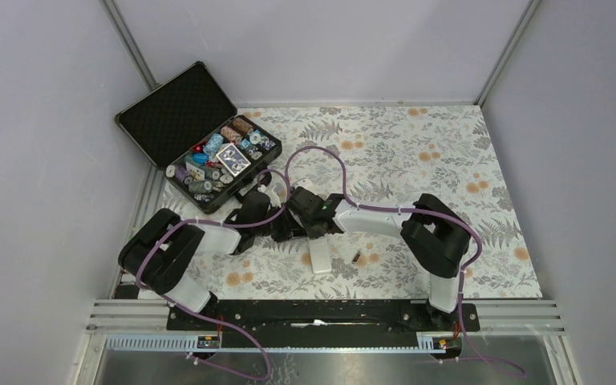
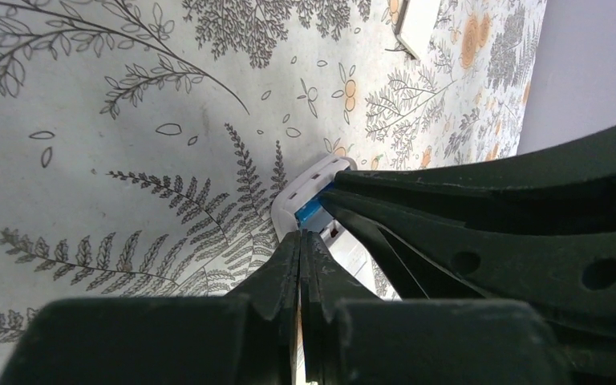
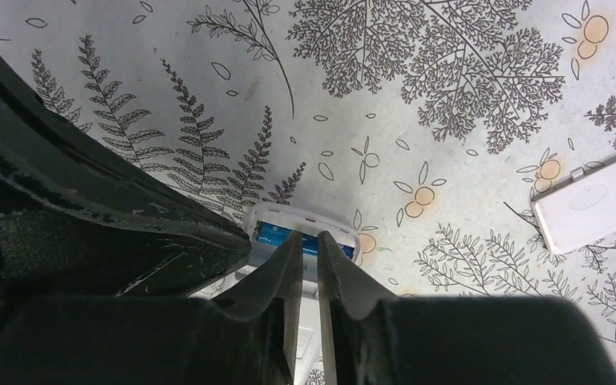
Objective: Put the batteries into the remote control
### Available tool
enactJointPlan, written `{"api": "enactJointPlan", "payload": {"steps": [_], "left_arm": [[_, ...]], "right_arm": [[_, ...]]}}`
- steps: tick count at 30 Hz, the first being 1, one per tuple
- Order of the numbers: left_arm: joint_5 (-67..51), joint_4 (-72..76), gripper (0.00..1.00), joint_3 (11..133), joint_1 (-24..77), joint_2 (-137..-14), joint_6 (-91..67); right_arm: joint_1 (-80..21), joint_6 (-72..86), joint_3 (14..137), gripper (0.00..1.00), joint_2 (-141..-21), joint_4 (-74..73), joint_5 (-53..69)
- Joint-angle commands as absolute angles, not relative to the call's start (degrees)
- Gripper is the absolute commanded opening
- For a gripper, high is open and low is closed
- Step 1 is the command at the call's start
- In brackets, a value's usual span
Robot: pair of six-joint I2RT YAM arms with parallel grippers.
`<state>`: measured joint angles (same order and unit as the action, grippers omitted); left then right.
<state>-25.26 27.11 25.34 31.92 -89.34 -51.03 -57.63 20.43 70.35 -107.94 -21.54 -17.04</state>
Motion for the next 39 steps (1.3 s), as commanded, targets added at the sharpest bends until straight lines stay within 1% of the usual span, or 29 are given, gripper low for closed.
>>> {"api": "enactJointPlan", "payload": {"steps": [1, 4, 10, 12, 16, 18, 21, 23, 25, 27, 33, 39], "left_arm": [[-25.3, 29.4, 0.03, 24.6, 32.3, -86.4, -50.5], [-25.1, 28.9, 0.04, 24.4, 32.3, -85.5, -50.2], [-23.9, 27.5, 0.1, 23.7, 32.2, -82.7, -49.3], [-23.2, 26.4, 0.15, 23.6, 32.2, -81.7, -48.7], [-22.3, 24.1, 0.28, 23.8, 32.2, -80.1, -47.9], [-21.9, 23.0, 0.32, 24.0, 32.2, -79.1, -47.5], [-21.6, 21.3, 0.36, 24.2, 32.2, -77.1, -47.0], [-21.3, 19.9, 0.41, 24.2, 32.2, -75.7, -46.6], [-20.7, 18.4, 0.43, 24.0, 32.2, -74.1, -46.1], [-20.1, 17.1, 0.45, 23.8, 32.2, -72.5, -45.7], [-18.0, 13.8, 0.57, 23.1, 32.1, -67.7, -45.2], [-16.9, 12.4, 0.65, 22.0, 32.1, -64.5, -45.2]], "right_arm": [[-58.0, 22.1, 69.7, 0.22, -103.7, -22.1, -18.8], [-58.0, 22.3, 68.1, 0.27, -100.3, -21.1, -19.3], [-58.0, 22.9, 64.1, 0.32, -93.9, -20.4, -19.4], [-58.0, 22.9, 62.0, 0.32, -92.1, -20.4, -18.6], [-58.0, 23.5, 56.8, 0.32, -89.3, -18.3, -15.6], [-58.0, 23.9, 54.4, 0.29, -88.3, -17.3, -13.7], [-58.0, 24.9, 51.4, 0.22, -87.1, -16.3, -11.5], [-58.0, 25.5, 49.2, 0.16, -85.9, -15.6, -10.8], [-58.0, 26.2, 47.2, 0.1, -84.9, -14.8, -10.4], [-58.0, 26.7, 45.4, 0.01, -84.2, -13.7, -9.2], [-58.0, 29.4, 39.7, 0.0, -82.4, -8.5, -2.7], [-58.6, 31.3, 37.5, 0.0, -84.0, -3.2, 1.2]]}}
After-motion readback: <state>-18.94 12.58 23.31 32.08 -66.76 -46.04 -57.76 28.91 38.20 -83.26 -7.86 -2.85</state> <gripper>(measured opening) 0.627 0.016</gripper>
